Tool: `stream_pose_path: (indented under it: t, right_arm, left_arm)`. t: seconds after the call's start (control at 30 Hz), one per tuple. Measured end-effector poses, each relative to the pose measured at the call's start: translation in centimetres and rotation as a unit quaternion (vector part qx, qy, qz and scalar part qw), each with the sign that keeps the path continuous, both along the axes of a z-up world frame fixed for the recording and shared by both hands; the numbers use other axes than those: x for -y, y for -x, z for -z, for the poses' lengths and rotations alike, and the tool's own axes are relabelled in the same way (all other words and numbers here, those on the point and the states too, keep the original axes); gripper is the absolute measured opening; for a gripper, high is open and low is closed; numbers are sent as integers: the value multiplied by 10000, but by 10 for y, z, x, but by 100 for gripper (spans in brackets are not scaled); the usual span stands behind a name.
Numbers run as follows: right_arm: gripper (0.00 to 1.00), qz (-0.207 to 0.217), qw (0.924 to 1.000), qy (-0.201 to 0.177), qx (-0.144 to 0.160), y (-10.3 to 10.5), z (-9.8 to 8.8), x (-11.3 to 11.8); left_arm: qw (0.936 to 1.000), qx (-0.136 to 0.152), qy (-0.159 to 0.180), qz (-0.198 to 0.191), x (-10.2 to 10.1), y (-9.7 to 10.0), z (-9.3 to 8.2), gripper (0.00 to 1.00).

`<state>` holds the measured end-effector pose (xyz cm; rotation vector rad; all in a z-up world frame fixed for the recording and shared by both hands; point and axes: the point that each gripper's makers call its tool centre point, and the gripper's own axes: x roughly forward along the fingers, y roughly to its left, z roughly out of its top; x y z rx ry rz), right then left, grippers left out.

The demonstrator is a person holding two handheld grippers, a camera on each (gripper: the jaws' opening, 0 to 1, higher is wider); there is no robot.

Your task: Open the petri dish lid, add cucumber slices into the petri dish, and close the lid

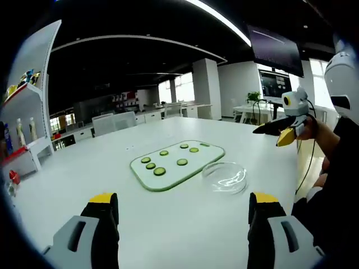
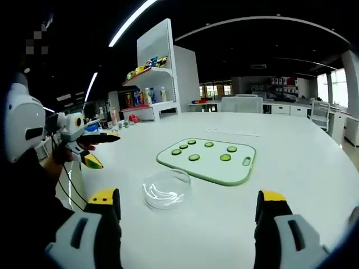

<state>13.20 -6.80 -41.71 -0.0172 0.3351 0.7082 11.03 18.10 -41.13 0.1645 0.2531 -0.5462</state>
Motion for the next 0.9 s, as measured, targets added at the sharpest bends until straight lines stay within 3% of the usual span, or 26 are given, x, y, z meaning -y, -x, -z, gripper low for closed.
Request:
stream_pose_path:
  t: [0.9]
  right_arm:
    - [97,-44,9999,147,-31,2,4,1]
  left_arm:
    - [10000,5,10,93,6,1,-1,95]
